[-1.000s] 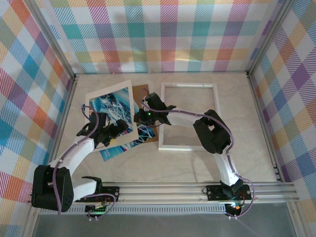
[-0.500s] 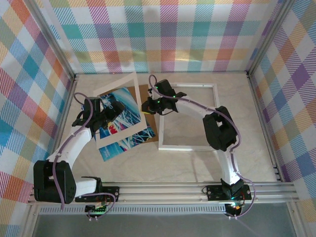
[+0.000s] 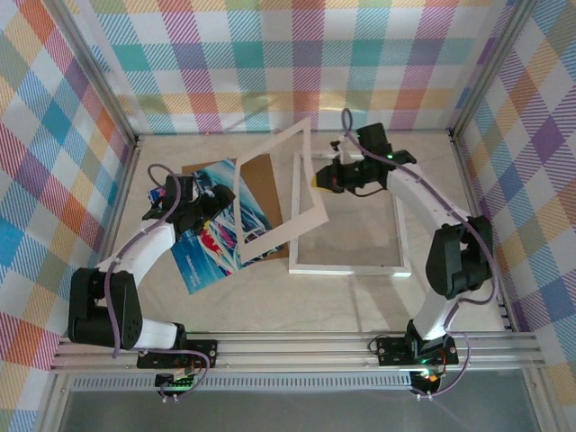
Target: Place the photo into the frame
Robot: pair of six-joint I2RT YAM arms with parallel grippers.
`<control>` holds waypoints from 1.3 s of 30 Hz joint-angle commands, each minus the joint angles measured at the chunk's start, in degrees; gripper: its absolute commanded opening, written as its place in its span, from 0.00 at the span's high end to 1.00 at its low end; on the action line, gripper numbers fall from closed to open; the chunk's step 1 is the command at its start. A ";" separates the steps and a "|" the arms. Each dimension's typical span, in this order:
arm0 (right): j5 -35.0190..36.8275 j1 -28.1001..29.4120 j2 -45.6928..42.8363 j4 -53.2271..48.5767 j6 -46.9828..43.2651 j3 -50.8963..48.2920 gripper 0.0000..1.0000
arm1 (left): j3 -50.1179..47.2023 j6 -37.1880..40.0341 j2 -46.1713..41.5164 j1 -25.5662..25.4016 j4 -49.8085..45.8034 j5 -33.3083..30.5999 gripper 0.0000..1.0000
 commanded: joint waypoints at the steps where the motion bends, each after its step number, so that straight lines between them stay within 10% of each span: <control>1: -3.40 -2.91 -2.58 -8.00 -8.08 -2.12 1.00 | 4.42 0.79 3.01 -2.68 2.96 -0.20 0.00; 11: -6.44 -14.38 -8.92 -14.86 -17.43 -6.84 1.00 | 8.28 0.67 11.61 -7.88 5.64 2.75 0.00; 39: 29.28 -23.72 -0.97 -21.03 -19.92 -10.93 1.00 | 7.66 2.21 15.94 -8.82 7.00 5.44 0.00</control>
